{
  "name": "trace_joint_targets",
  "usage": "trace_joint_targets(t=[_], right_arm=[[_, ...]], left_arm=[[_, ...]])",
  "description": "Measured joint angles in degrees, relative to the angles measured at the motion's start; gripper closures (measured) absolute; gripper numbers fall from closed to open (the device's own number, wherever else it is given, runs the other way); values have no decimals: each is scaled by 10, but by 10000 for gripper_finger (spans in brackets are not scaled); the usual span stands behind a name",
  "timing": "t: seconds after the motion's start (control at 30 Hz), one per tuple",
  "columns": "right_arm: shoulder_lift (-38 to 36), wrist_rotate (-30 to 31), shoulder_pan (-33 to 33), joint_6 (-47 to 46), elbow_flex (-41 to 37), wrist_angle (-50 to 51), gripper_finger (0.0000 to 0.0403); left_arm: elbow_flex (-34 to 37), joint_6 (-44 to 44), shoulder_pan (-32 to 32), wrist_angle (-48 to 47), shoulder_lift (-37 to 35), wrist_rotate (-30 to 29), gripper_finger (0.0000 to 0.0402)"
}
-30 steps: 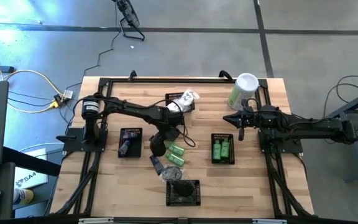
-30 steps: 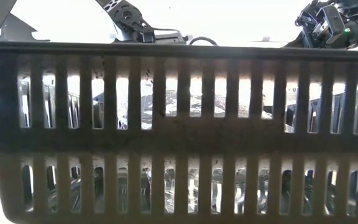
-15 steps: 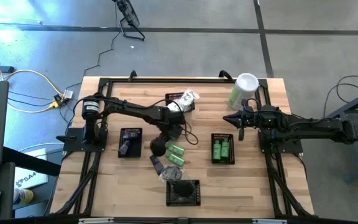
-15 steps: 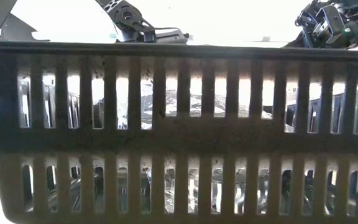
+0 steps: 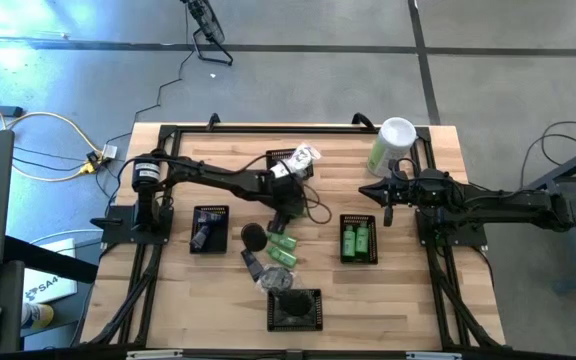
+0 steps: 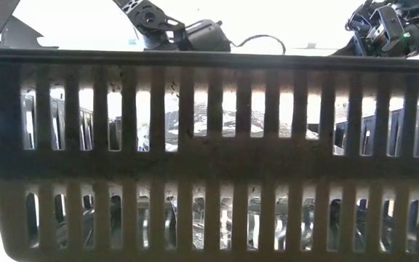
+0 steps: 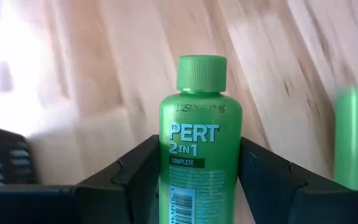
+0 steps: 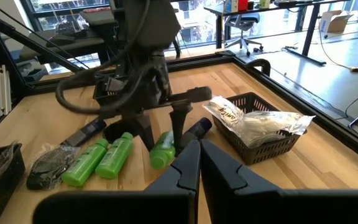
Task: Pick & Place Travel size toiletries
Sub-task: Put the green bottle into the middle right black bin
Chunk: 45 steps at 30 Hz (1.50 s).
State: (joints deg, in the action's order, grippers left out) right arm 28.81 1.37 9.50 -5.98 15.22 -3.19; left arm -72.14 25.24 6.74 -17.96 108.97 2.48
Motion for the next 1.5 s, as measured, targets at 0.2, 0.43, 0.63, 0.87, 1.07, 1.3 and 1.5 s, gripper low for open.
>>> trace_joint_targets(t=[0.2,0.43,0.63,0.87,1.07,1.3,1.5], right_arm=[[0,0,0,-2,0,0,398],[0,0,0,-2,0,0,398],[0,0,0,-2,0,-1,398],[6,5,0,-27,0,-8,398],[24,27,0,-17,0,-30,394],[63,14,0,-17,0,-84,314],[112,17,0,-13,0,-152,231]], left_arm=[[-40,-45,0,49,0,0,208],[-140,-52,0,49,0,-4,208],[-233,-49,1,47,0,-5,208],[-258,-73,1,41,-1,-6,208],[-258,-120,8,39,-1,-6,208],[-257,-150,8,21,-1,-7,208],[-257,-162,8,-7,-1,-7,208]])
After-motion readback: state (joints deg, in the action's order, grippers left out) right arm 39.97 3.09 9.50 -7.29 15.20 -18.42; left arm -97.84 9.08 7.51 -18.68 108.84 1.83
